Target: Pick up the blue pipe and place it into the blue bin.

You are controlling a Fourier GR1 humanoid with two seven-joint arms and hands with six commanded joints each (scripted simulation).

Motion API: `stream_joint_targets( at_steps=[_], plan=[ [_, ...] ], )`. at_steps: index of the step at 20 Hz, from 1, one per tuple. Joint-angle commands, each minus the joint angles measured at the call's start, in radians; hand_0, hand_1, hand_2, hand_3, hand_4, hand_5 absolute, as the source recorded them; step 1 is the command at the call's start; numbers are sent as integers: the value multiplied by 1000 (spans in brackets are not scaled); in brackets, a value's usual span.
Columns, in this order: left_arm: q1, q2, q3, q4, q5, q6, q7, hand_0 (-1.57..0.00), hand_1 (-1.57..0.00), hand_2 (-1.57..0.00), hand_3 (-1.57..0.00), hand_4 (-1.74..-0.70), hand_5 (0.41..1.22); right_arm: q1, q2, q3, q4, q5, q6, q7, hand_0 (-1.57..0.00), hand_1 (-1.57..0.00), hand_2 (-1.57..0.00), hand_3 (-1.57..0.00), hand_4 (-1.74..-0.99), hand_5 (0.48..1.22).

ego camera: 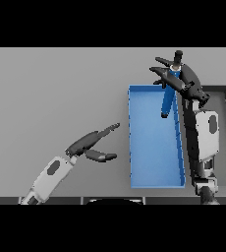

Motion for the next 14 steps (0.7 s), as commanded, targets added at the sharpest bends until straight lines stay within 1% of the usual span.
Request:
stream_joint_targets(
  at_steps=[1,2,3,4,5,6,7,8,9,10,11,12,13,14],
  plan=[
    [2,3,0,-7,1,0,2,1,1,1,1,-825,468,34,1,16,-3,7,-20,0,-1571,-1571,-1571,-1571,-1499,1221],
    [2,0,-4,-11,3,0,13,1,1,1,1,-828,469,68,-3,30,1,14,-53,0,-1571,-1571,-1571,-1571,-1499,1221],
    [12,2,-9,-20,1,-1,8,1,1,1,1,-827,470,93,-21,57,16,7,-94,0,-1571,-1571,-1571,-1571,-1499,1221],
    [9,2,-3,-22,1,6,11,1,1,1,1,-829,470,119,-53,95,26,-9,-135,0,-1571,-1571,-1571,-1571,-1499,1221],
    [2,7,2,-20,8,1,19,1,1,1,1,-828,470,147,-78,133,25,-26,-146,0,-1571,-1571,-1571,-1351,-1548,1221],
    [4,8,0,-24,10,-2,12,1,1,1,1,-826,470,180,-109,176,15,-59,-163,0,-1571,-1571,-1571,-1080,-1586,1221],
    [4,-4,-8,-21,6,2,22,1,1,1,1,-827,471,193,-139,227,24,-80,-184,0,-1571,-1571,-1571,-1178,-1569,1221],
    [0,-9,-8,-15,6,4,24,1,1,1,1,-827,472,208,-155,267,29,-103,-196,0,-1571,-1571,-1571,-1041,-1603,1221],
    [7,-2,-8,-10,2,1,17,1,1,1,1,-827,474,217,-186,314,36,-116,-222,0,-1571,-1571,-1571,-852,-1631,1221],
    [4,-5,-10,-7,-2,2,19,1,1,1,1,-826,475,225,-214,367,35,-145,-246,0,-1571,-1571,-1571,-693,-1653,1205],
    [8,-10,-15,-15,-5,8,20,1,1,1,1,-826,474,233,-242,425,38,-171,-283,0,-1571,-1571,-1571,-869,-1617,1194],
    [6,-9,-12,-11,1,3,25,1,1,1,1,-827,474,234,-282,484,43,-233,-330,0,-1571,-1571,-1571,-1009,-1583,1199],
    [9,-10,-15,-13,-4,9,31,1,1,1,1,-829,474,224,-316,549,63,-317,-388,0,-1465,-1382,-1333,-807,-1534,1190],
    [4,-14,-16,-19,-3,10,31,1,1,1,1,-830,476,198,-344,611,82,-395,-414,0,-1172,-1106,-1066,-646,-1477,1178]
  ],
)
